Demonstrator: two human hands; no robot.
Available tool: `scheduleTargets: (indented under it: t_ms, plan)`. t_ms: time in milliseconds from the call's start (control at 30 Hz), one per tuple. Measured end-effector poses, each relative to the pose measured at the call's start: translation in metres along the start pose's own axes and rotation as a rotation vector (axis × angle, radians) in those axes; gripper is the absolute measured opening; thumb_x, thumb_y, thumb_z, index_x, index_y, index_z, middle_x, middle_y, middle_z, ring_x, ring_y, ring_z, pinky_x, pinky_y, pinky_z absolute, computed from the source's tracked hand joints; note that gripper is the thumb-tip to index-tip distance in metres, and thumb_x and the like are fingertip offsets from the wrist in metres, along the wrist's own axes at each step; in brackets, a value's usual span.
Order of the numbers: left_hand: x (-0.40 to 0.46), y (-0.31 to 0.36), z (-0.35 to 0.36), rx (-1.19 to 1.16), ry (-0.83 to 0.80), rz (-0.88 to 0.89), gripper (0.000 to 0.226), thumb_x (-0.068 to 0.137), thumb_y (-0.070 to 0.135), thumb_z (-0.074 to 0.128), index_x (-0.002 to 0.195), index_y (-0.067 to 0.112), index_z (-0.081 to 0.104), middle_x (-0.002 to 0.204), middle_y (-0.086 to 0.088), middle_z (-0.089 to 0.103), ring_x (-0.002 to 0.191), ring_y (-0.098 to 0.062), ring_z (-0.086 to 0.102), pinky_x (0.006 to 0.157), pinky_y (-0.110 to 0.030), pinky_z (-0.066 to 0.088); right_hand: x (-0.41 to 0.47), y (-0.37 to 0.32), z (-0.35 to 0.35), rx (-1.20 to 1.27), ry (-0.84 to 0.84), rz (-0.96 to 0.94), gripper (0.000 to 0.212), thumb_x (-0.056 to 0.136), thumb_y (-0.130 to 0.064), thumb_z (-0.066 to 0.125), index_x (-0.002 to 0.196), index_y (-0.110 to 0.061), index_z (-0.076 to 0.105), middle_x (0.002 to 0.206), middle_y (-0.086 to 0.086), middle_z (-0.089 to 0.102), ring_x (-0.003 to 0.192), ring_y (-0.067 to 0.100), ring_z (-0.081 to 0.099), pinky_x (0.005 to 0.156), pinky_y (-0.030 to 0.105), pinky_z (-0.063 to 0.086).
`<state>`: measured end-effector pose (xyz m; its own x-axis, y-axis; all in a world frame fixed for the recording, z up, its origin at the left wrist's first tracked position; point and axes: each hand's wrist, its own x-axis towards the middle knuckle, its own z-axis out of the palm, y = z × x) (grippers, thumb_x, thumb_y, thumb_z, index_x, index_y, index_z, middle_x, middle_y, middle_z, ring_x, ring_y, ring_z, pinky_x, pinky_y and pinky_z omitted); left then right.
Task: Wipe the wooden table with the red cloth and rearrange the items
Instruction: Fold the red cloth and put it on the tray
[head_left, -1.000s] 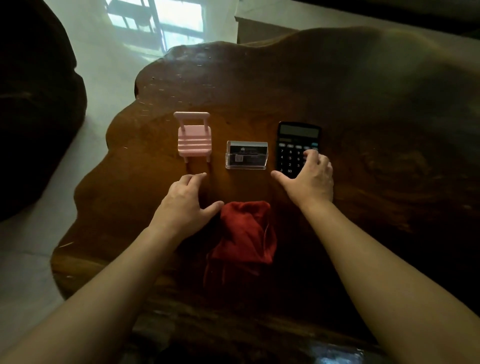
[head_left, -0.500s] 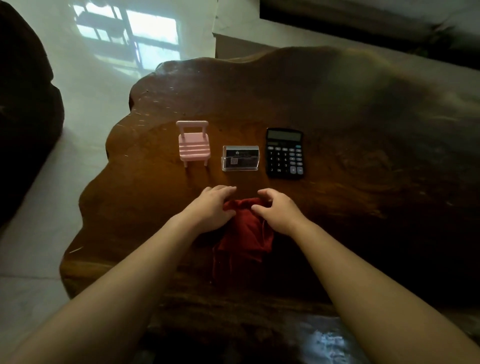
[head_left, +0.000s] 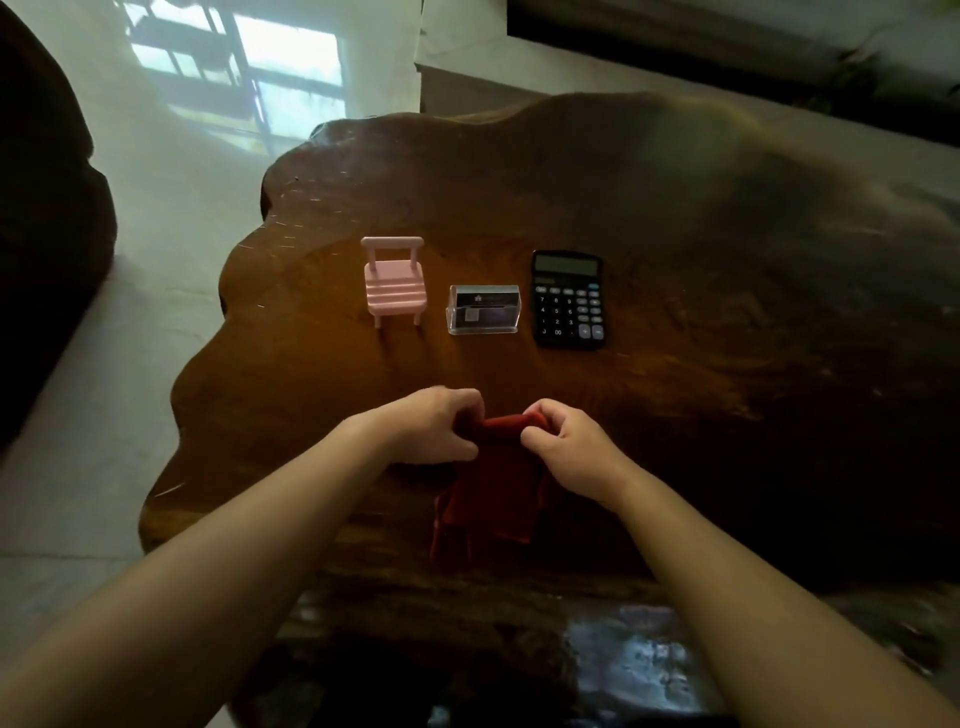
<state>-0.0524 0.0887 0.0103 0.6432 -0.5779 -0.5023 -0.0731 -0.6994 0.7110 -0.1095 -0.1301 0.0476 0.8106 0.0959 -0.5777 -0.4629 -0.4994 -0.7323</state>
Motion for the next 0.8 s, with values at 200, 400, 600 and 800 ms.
scheduleTargets:
  t_ms: [200, 400, 600, 800]
  plan:
    - [-0.045, 0.020, 0.008, -0.353, -0.063, 0.021, 0.017, 0.083, 0.041, 0.070, 0.099, 0.047, 0.069, 0.103, 0.011, 0.069, 0.094, -0.006, 0.068, 0.086, -0.037, 0.057, -0.050, -0.009, -0.015, 0.262, -0.006, -0.047, 0.012, 0.102, -0.021, 0.058, 0.106, -0.023, 0.069, 0.094, 0.003, 0.076, 0.089, 0.021, 0.076, 0.076, 0.034, 0.062]
    - [-0.094, 0.046, 0.009, -0.435, -0.015, 0.106, 0.031, 0.075, 0.043, 0.080, 0.104, 0.037, 0.074, 0.127, 0.030, 0.050, 0.122, 0.001, 0.044, 0.096, -0.031, 0.048, -0.100, -0.027, -0.025, 0.390, -0.059, -0.120, 0.014, 0.102, -0.021, 0.058, 0.108, -0.022, 0.071, 0.098, 0.003, 0.077, 0.097, 0.024, 0.074, 0.078, 0.034, 0.060]
    - [-0.139, 0.065, -0.011, -0.267, -0.018, 0.089, 0.043, 0.074, 0.025, 0.083, 0.109, 0.044, 0.067, 0.110, 0.015, 0.069, 0.100, -0.008, 0.067, 0.079, -0.033, 0.059, -0.143, -0.051, -0.038, 0.561, -0.067, -0.191, 0.017, 0.094, -0.026, 0.062, 0.108, -0.022, 0.071, 0.096, 0.004, 0.073, 0.093, 0.024, 0.073, 0.079, 0.037, 0.058]
    - [-0.168, 0.062, -0.018, -0.422, -0.104, -0.030, 0.029, 0.081, 0.031, 0.076, 0.111, 0.033, 0.073, 0.112, 0.000, 0.072, 0.105, -0.018, 0.069, 0.090, -0.042, 0.056, -0.188, -0.058, -0.052, 0.709, -0.027, -0.224, 0.033, 0.082, -0.031, 0.070, 0.113, -0.019, 0.071, 0.110, 0.014, 0.070, 0.106, 0.034, 0.067, 0.085, 0.046, 0.059]
